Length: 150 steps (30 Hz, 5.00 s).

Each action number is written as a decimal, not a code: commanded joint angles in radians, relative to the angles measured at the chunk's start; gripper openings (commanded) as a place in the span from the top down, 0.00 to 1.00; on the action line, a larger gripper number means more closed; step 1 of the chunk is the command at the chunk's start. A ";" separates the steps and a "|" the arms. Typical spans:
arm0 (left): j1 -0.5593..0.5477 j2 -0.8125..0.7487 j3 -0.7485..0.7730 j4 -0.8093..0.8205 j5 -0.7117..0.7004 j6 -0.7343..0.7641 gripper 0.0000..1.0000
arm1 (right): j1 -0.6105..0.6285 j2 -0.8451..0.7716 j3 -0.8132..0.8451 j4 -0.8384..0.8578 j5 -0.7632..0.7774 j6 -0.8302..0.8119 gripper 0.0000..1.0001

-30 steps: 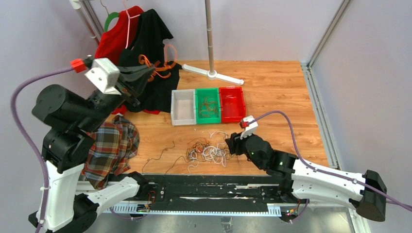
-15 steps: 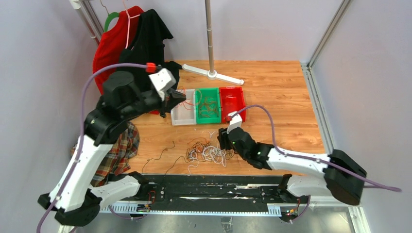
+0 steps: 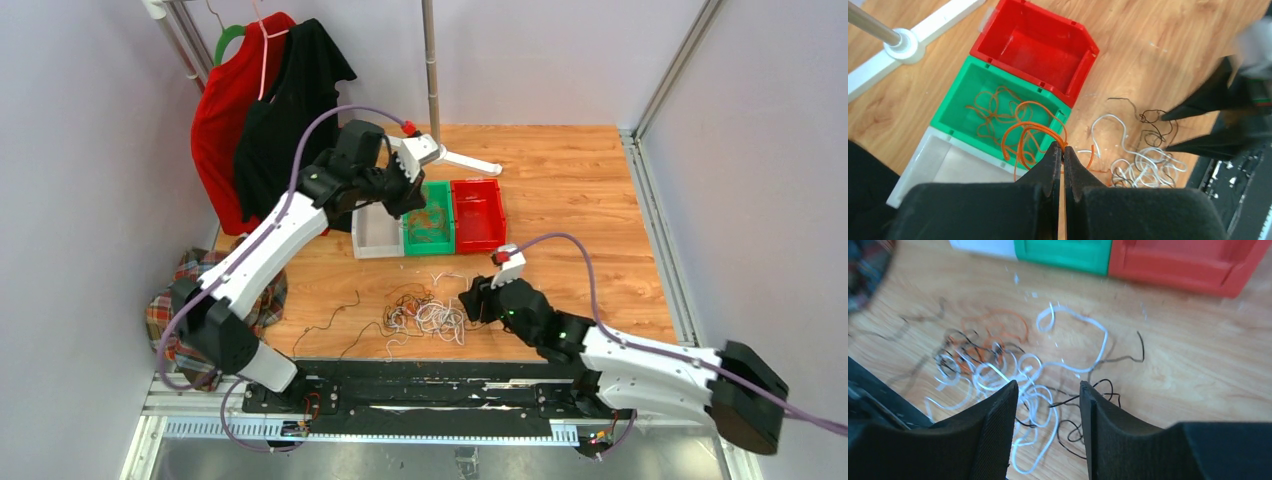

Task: Untangle the cables
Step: Place the cable in the bin, then untie the cable.

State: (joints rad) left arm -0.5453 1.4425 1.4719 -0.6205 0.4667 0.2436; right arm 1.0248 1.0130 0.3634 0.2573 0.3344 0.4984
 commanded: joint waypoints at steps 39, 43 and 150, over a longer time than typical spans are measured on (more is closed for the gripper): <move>-0.008 0.377 0.268 -0.116 -0.102 0.080 0.10 | -0.033 -0.442 0.134 -0.423 0.178 -0.053 0.50; -0.008 0.292 0.249 -0.189 -0.054 0.074 0.02 | -0.035 -0.444 0.144 -0.441 0.170 -0.060 0.50; -0.021 -0.294 -0.290 0.189 0.398 -0.312 0.77 | -0.075 0.024 0.649 0.010 -0.576 0.129 0.99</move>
State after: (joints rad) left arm -0.5770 1.1610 1.2003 -0.5217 0.8173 0.0044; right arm 0.9318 1.0637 1.0229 0.2169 -0.2356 0.6136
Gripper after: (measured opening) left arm 0.323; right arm 0.009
